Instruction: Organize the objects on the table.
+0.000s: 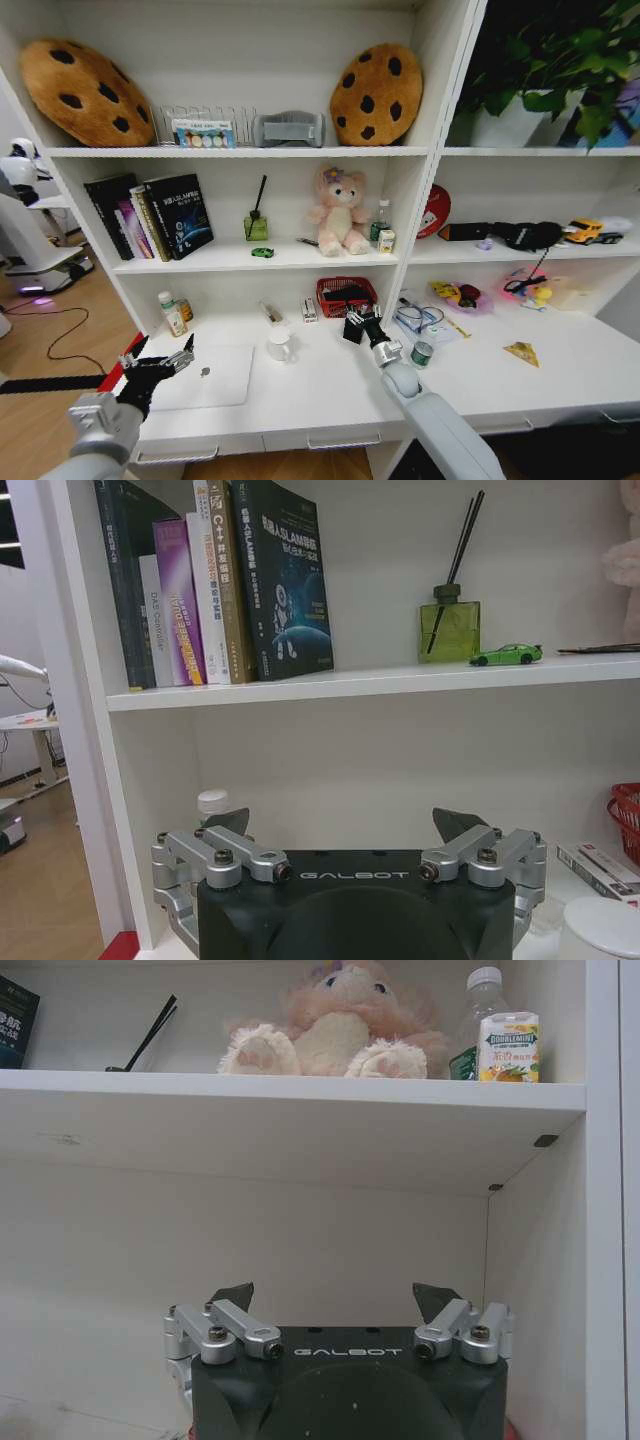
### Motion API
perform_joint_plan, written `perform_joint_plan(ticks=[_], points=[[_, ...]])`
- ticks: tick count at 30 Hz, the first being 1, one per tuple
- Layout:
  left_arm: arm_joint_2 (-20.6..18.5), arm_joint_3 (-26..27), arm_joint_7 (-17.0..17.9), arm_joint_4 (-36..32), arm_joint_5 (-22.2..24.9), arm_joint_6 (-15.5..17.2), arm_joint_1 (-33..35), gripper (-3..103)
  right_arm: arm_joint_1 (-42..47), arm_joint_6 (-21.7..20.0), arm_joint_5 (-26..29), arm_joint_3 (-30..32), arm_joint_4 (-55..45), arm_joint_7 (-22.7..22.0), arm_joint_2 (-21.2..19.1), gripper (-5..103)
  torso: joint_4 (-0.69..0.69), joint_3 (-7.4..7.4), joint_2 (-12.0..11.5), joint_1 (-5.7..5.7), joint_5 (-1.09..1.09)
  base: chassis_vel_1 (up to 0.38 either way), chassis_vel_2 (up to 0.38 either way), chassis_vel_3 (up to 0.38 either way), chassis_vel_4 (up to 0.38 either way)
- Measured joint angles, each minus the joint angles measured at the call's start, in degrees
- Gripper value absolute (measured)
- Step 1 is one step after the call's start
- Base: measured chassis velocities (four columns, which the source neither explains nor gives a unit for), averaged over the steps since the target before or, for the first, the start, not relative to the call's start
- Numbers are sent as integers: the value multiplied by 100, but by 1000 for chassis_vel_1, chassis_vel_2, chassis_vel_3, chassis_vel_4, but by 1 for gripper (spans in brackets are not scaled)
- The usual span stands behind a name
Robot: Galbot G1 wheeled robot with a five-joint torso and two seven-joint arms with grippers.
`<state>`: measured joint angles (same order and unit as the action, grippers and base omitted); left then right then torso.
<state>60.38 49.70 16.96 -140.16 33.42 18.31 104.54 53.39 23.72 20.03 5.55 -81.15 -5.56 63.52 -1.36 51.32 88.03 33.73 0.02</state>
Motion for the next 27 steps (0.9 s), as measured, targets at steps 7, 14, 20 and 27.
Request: perform_joint_plan(ticks=[7, 14, 20, 27], points=[[0, -1, -1, 0, 1, 0, 0, 100, 623, -1225, 817, 327, -1685, -492, -649, 100, -1, -1, 0, 0, -4, 0, 0, 0, 0], [0, 0, 0, 0, 0, 0, 1, 100, 1800, -3302, 2643, 968, -3577, -1628, -1259, 100, -3, -1, 1, -1, -4, 0, 0, 0, 0], [0, 0, 0, 0, 0, 0, 0, 100, 2381, -3737, 3279, 1316, -4021, -1839, -1551, 100, 0, -1, 1, -1, -2, 0, 0, 0, 0], [0, 0, 0, 0, 0, 0, 0, 100, 2665, -4081, 3562, 1550, -3696, -1746, -1507, 100, -2, -1, 1, -1, -2, 0, 0, 0, 0]])
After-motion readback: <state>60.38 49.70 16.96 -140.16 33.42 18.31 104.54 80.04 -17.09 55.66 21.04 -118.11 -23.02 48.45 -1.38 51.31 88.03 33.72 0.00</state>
